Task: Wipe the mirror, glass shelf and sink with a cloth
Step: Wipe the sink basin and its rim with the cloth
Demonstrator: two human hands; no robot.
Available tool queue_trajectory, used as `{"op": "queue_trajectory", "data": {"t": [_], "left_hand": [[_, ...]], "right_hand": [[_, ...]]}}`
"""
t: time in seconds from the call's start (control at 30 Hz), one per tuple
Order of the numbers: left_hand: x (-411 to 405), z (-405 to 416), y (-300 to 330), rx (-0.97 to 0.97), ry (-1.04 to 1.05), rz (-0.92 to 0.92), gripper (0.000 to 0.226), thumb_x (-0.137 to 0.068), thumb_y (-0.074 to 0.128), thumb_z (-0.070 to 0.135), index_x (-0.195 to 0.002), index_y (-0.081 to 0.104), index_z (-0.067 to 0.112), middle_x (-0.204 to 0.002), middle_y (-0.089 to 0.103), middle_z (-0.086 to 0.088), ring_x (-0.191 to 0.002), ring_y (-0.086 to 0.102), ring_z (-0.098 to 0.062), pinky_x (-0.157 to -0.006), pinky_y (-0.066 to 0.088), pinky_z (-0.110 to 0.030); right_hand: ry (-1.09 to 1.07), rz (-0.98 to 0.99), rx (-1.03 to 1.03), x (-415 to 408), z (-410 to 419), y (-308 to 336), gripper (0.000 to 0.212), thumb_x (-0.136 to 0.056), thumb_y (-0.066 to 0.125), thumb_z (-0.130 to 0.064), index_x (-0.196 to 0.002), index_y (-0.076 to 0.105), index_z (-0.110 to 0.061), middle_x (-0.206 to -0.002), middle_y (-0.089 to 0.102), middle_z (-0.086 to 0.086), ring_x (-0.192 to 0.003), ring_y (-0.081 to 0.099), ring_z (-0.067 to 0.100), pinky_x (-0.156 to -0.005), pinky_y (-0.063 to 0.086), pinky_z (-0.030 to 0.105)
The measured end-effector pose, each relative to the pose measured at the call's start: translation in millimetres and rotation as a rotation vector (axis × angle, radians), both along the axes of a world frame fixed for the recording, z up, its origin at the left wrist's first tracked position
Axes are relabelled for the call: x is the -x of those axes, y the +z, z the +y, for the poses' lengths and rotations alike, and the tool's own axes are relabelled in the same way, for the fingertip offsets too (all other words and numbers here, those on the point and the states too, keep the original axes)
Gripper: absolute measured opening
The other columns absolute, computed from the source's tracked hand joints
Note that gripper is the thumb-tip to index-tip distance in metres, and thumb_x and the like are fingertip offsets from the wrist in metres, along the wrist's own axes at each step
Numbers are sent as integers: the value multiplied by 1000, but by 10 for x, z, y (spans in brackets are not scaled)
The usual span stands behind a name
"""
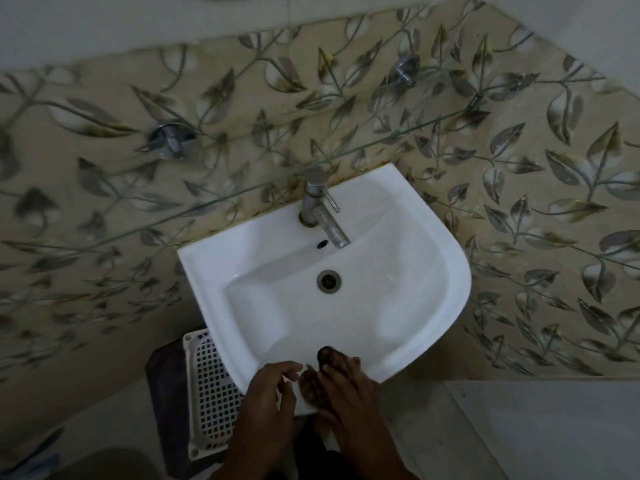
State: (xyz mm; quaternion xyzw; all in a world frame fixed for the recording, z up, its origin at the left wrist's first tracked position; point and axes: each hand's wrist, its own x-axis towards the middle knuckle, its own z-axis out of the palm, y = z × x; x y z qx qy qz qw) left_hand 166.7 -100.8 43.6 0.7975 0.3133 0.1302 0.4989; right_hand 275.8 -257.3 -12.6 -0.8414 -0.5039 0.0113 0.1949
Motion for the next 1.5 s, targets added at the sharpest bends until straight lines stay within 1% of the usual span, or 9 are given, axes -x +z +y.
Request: {"op": "queue_trajectory", "data": {"t": [0.17, 0.3, 0.57, 0.83, 1.13, 1.23, 1.3, 1.4, 1.5], "left_hand": [[413, 166, -13, -19, 117, 29, 33, -97, 54, 8, -106, 64, 37, -104, 66, 13, -97, 60, 1, -78, 45, -12], [538, 245, 45, -68, 166, 27, 20, -96, 47, 29, -106, 63, 35, -105, 63, 16, -102, 57, 8, -84, 40, -4], [617, 480, 186, -54, 311, 4, 36, -92, 57, -4, -107, 63, 28, -109, 55, 23, -102, 56, -2, -92, 43, -20], [765, 530, 192, -49, 309, -4, 39, -93, 57, -3, -104, 61, 33, -107, 59, 24, -97, 57, -1, -85, 45, -25], [867, 495, 217, 12, 303, -54, 35, -93, 55, -4, -107, 65, 27, -111, 59, 24, -104, 56, 0, -89, 43, -17], [973, 544, 201, -5, 328, -57, 33, -92, 56, -4, -107, 65, 24, -111, 61, 19, -102, 56, -1, -88, 41, -9], [1064, 572, 171, -22, 343, -52, 32, -93, 55, -3, -107, 64, 24, -110, 61, 18, -102, 56, 2, -86, 41, -7], [1218, 595, 46, -11, 373, -45, 33, -92, 56, -6, -108, 63, 22, -111, 63, 9, -105, 58, -3, -90, 46, -19], [1384, 580, -88, 10, 417, -19, 33, -91, 56, -6, -108, 63, 21, -112, 62, 7, -106, 57, -1, -91, 43, -11]], "right_hand": [[30, 39, 23, 192, 80, -138, 45, -107, 24, -42, -142, 46, -24, -148, 51, -3, -137, 43, 30, -99, 42, 40], [138, 34, 41, 394, 469, 24, 50, -95, 43, -35, -143, 48, -22, -155, 37, -4, -150, 22, 19, -107, 39, 39], [179, 172, 20, 657, 1526, 226, 54, -98, 48, -15, -151, 40, -11, -164, 23, 6, -153, 13, 24, -119, 28, 53], [248, 142, 106, 602, 756, -24, 66, -96, 42, -9, -158, 21, -15, -167, 11, 1, -154, 10, 28, -121, 23, 50], [156, 177, 103, 639, 1735, 272, 58, -97, 35, -18, -154, 30, -10, -162, 27, 14, -152, 17, 33, -119, 23, 60], [105, 147, 177, 656, 1804, 189, 59, -99, 28, -24, -157, 26, -14, -167, 12, 7, -155, -1, 27, -123, 18, 54], [114, 137, 181, 729, 1673, 120, 61, -98, 19, -26, -157, 28, -15, -167, 12, 2, -155, 4, 25, -122, 22, 47], [117, 139, 21, 928, 1388, 157, 53, -95, 37, -15, -146, 49, -13, -159, 35, 4, -150, 25, 31, -110, 46, 42], [152, 48, -95, 1075, 1297, 125, 51, -89, 60, 1, -139, 57, -8, -154, 43, 7, -147, 31, 37, -105, 48, 51]]}}
